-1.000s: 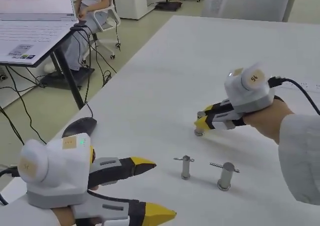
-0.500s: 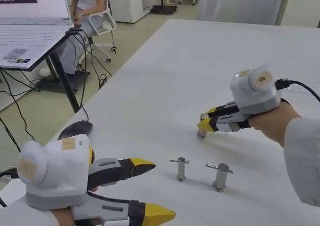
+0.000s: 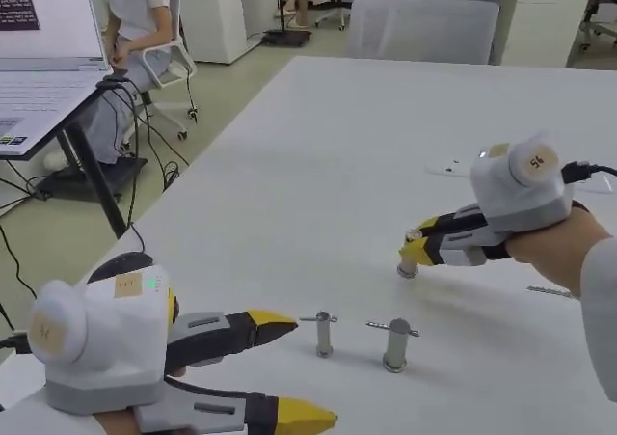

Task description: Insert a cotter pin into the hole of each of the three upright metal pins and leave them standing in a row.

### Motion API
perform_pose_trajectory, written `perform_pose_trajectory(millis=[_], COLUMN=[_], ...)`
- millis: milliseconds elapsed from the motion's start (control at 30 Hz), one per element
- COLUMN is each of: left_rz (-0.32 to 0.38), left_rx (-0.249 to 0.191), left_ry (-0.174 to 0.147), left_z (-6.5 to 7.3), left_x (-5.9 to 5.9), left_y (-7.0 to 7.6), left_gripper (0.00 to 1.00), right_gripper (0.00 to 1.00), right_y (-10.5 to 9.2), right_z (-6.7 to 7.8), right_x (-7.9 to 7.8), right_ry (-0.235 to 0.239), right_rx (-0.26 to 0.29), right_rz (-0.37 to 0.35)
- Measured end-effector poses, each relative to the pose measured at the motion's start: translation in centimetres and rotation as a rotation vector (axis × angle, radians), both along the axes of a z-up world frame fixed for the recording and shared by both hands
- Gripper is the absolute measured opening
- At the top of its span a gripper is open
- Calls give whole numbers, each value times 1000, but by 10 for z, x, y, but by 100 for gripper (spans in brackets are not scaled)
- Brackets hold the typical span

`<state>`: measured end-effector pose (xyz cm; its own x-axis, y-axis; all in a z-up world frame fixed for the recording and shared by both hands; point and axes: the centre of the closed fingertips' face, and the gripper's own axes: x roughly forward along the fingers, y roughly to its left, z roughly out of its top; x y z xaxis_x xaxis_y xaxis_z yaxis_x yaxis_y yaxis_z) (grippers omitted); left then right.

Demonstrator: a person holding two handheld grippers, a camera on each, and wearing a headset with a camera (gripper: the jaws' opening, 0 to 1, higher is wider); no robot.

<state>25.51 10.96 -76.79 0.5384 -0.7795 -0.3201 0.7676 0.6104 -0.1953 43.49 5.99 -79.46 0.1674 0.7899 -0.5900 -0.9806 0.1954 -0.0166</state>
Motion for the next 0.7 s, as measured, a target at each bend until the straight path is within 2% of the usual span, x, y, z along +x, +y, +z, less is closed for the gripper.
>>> perform_pose_trajectory(millis=[133, 400, 700], left_rz=[-12, -41, -68], left_rx=[-1, 1, 1], left_ry=[-5, -9, -13], left_z=[3, 6, 6], left_x=[-1, -3, -7], left_y=[-6, -17, -29], left_gripper=[61, 61, 61], right_gripper=[12, 12, 12], right_y=[-14, -35, -59], right_z=[6, 14, 12], right_x=[-12, -42, -70], right_ry=[5, 12, 43], right_rx=[9, 5, -7], right_rz=[12, 105, 186])
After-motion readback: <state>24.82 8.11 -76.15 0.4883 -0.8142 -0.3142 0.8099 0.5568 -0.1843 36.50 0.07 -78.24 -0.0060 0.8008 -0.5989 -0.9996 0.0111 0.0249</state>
